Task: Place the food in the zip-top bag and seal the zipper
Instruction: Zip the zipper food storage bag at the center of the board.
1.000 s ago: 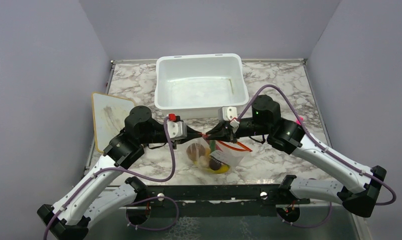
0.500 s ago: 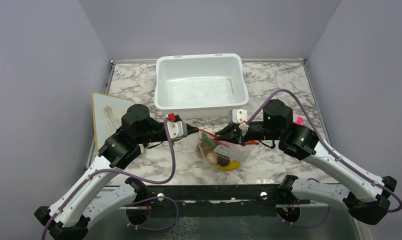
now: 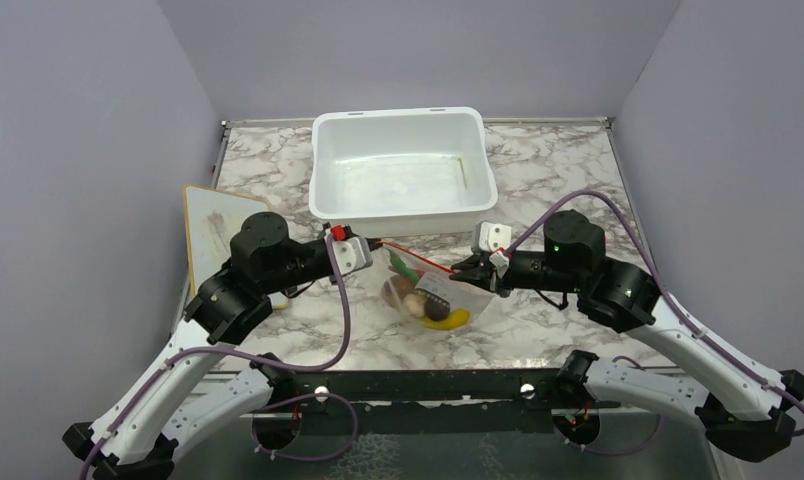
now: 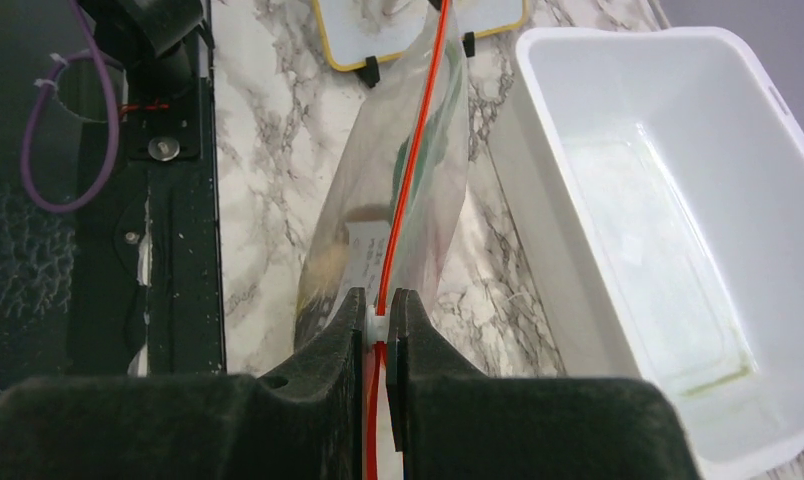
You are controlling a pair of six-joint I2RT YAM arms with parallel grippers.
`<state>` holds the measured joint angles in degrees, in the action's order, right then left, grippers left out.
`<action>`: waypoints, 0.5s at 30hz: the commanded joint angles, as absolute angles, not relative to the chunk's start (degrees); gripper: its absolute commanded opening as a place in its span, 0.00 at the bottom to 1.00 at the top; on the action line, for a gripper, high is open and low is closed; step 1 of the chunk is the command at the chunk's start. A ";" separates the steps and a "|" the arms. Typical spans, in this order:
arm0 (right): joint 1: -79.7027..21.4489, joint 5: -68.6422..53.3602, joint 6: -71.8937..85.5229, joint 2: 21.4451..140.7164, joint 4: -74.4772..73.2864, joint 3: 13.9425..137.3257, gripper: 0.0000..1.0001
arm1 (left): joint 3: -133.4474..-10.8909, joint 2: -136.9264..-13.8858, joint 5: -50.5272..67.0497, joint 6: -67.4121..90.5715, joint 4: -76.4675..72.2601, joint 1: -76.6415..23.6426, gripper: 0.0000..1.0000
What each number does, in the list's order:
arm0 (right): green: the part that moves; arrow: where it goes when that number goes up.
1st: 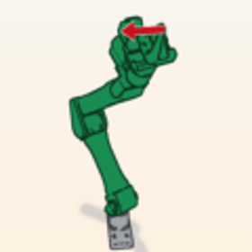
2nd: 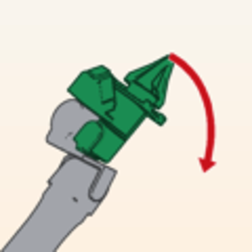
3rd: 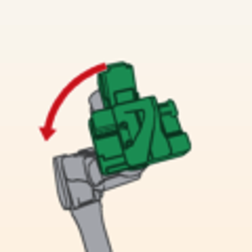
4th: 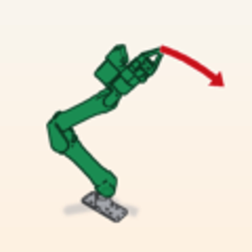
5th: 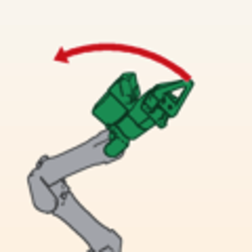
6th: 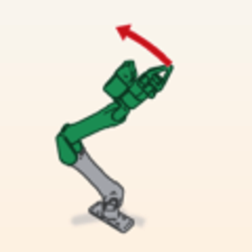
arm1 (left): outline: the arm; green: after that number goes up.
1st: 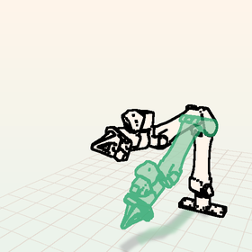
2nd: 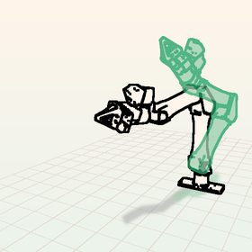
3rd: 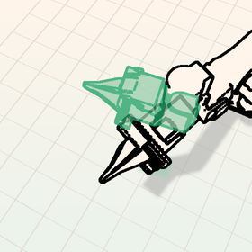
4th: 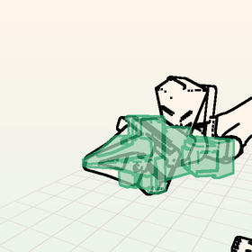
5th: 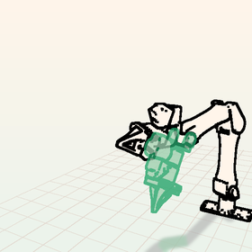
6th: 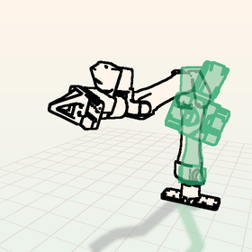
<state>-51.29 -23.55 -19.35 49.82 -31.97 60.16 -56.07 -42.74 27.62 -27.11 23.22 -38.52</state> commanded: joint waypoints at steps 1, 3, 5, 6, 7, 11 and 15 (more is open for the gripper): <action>-51.30 -16.79 -20.69 47.24 -39.20 59.93 0.01 | -58.77 -40.33 16.41 -29.70 23.26 -38.04 0.00; -51.31 -14.50 -20.83 46.37 -40.85 60.50 0.01 | -59.14 -40.06 13.81 -29.75 23.25 -37.97 0.00; -51.33 -11.90 -20.76 45.57 -42.48 61.38 0.01 | -59.37 -39.79 11.12 -29.79 23.07 -37.99 0.00; -51.32 -10.45 -20.60 45.11 -43.19 61.76 0.01 | -59.53 -39.62 10.01 -29.90 23.05 -38.05 0.00; -51.33 -9.16 -20.49 44.62 -43.91 62.05 0.01 | -59.57 -39.54 9.07 -30.11 22.99 -38.08 0.00; -51.33 -2.83 -20.31 42.07 -45.19 61.89 0.01 | -59.95 -39.56 7.56 -30.62 23.35 -37.98 0.00; -51.32 0.85 -19.89 40.49 -47.87 62.78 0.01 | -60.30 -39.72 7.48 -30.65 23.67 -38.01 0.00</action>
<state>-51.31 -7.29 -20.18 42.57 -40.80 60.53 -57.54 -40.71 13.96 -29.30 24.95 -38.70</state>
